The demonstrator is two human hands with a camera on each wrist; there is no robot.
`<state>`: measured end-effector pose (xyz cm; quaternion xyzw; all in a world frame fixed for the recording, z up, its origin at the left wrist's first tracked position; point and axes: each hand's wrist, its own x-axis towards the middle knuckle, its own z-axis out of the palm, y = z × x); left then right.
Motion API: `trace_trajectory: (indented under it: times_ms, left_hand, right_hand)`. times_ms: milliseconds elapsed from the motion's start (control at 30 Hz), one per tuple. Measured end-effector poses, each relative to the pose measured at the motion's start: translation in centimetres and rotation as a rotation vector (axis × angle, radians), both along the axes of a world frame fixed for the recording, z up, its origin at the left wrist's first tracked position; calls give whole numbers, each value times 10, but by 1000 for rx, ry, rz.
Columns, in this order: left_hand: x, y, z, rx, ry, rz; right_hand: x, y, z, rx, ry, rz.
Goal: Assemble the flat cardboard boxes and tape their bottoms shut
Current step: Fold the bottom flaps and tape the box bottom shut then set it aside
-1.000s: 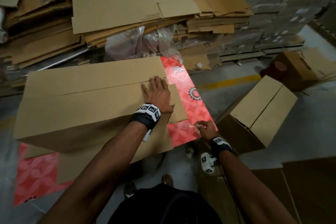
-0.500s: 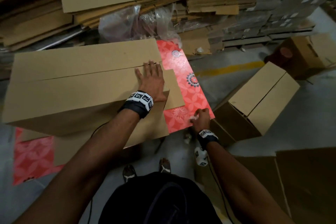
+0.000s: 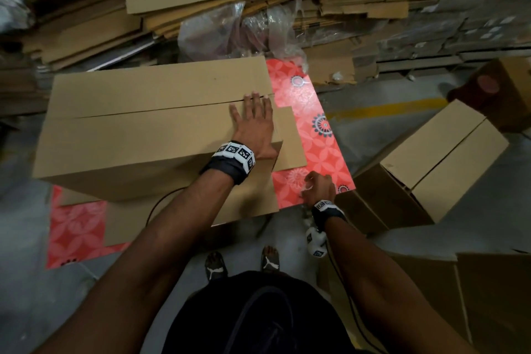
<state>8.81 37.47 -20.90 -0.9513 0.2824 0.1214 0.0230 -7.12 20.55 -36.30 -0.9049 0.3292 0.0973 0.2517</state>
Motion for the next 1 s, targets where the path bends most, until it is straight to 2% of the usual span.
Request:
trace_trajectory:
  times_ms: [100,367,533,800,867,1000]
  left_hand:
    - [0,0,-1,-5,-1,2]
    - [-1,3,5,-9,11,-18]
    - [5,9,16,-61,80,-31]
    - [23,33,39,-189,111,-110]
    - [25,36,43,-183,92,-115]
    - [32,45,54,-194,143,-73]
  right_hand:
    - [2,-13,2,88,-105,-56]
    - [24,-23,32,118,-364,-18]
    - [41,-13,50,143,-436,7]
    - [108,31,118,284,-753,93]
    - [125,43,134,299,-762,167]
    - [146,52,152,233,-534,269]
